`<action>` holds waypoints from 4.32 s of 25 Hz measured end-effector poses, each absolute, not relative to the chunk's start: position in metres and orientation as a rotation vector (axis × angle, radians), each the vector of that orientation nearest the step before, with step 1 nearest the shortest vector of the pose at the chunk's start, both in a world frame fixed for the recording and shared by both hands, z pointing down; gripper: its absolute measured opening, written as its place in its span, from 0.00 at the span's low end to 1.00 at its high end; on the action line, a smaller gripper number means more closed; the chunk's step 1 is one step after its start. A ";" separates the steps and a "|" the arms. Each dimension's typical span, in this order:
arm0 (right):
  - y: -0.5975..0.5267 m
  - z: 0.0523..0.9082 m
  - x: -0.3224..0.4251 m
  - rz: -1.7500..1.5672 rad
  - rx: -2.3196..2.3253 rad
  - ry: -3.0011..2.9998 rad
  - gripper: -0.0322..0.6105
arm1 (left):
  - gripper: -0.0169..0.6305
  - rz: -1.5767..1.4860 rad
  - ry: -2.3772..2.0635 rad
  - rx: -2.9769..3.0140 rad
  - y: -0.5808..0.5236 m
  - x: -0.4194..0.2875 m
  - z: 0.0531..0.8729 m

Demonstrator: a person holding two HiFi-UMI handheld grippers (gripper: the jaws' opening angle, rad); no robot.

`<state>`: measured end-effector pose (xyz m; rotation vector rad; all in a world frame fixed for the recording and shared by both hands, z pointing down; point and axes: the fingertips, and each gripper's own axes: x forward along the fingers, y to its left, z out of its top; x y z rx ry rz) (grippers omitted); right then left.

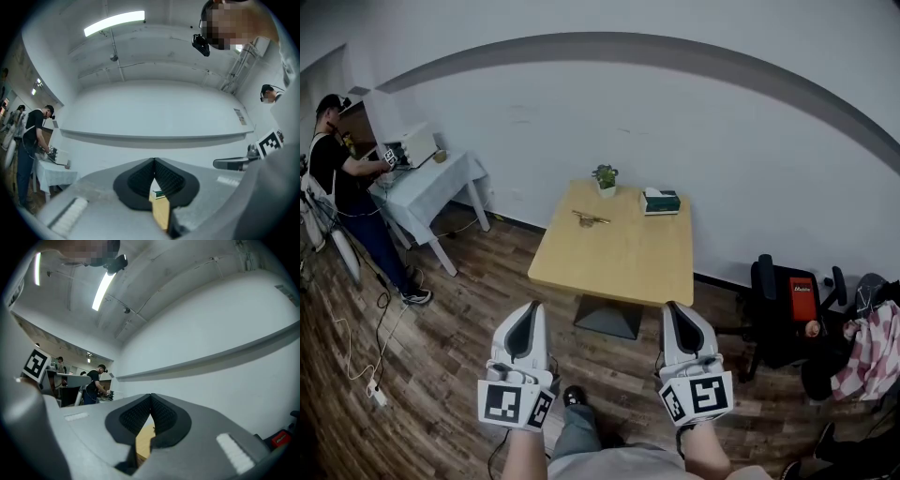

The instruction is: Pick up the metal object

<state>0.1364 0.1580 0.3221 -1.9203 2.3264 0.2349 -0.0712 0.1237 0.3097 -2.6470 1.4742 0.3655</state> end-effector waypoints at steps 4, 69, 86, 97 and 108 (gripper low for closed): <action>0.134 0.324 0.139 0.236 -1.942 2.309 0.05 | 0.03 0.371 1.455 -2.657 0.097 -0.070 0.311; -0.218 0.326 0.153 0.236 -2.140 2.168 0.05 | 0.03 0.369 1.273 -2.833 -0.290 -0.046 0.329; -0.325 0.327 0.197 0.209 -2.021 2.289 0.05 | 0.03 0.326 1.413 -2.764 -0.371 -0.004 0.332; -0.376 0.353 0.210 0.090 -1.969 2.394 0.05 | 0.03 0.247 1.514 -2.749 -0.405 0.009 0.352; -0.394 0.401 0.210 -0.088 -1.938 2.488 0.05 | 0.03 0.102 1.609 -2.794 -0.414 0.015 0.402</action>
